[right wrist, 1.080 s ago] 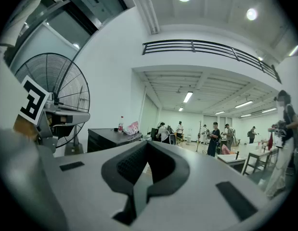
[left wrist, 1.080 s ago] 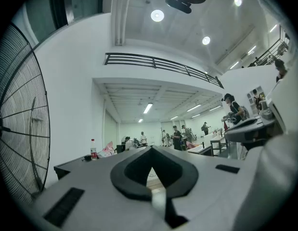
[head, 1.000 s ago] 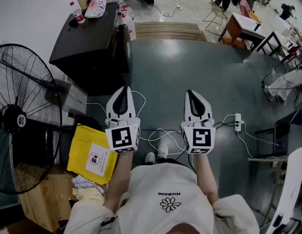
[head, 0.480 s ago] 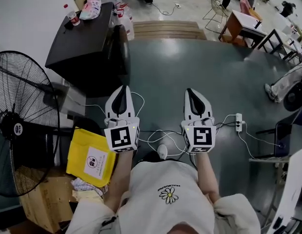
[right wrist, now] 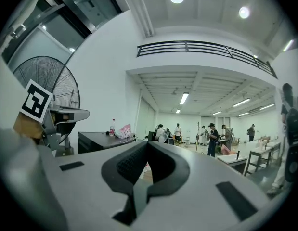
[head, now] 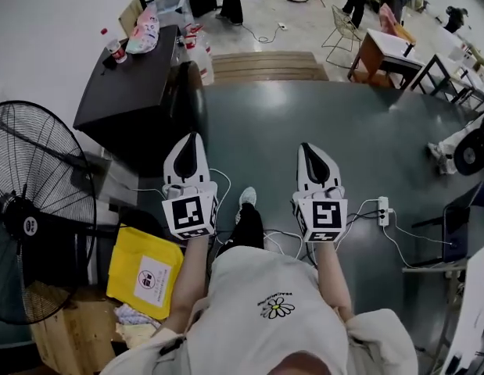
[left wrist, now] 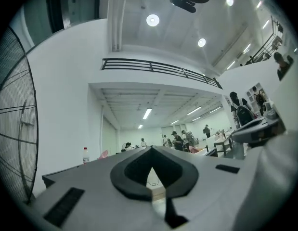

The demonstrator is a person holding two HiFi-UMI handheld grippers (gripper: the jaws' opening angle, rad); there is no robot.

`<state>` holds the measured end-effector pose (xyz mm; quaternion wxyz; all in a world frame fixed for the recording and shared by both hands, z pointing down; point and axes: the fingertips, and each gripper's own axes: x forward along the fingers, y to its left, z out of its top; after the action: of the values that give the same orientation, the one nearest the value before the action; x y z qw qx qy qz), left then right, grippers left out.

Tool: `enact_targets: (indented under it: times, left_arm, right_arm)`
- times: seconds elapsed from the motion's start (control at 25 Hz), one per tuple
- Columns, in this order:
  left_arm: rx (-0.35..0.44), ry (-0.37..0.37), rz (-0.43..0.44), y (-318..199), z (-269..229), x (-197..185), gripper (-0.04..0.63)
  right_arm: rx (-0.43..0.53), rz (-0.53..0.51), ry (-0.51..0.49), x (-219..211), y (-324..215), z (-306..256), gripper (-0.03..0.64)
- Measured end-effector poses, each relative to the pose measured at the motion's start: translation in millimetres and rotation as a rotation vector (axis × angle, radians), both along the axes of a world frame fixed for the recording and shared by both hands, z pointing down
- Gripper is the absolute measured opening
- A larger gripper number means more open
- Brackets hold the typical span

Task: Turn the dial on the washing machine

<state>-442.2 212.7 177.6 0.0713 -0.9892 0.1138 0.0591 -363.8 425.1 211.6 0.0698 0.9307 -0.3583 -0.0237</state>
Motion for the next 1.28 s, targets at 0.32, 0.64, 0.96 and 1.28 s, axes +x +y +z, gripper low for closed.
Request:
enact_targets:
  times: [0.32,0.64,0.96,1.28]
  left_arm:
    - [0.043,0.079,0.091,4,-25,86,0.000]
    - [0.040,0.134,0.116,-46,-33,196,0.000]
    - [0.024,0.100,0.066,-138,-34,344,0.000]
    - [0.013,0.088,-0.003,-227,-18,449,0.000]
  right_arm:
    - [0.013,0.020,0.070,55,-8,-14,0.003]
    - [-0.006,0.008,0.124,152,-61,-15,0.003]
    - [-0.069,-0.086,0.051,303,-169,-9,0.003]
    - [-0.055,-0.201,0.060,426,-285,-11,0.003]
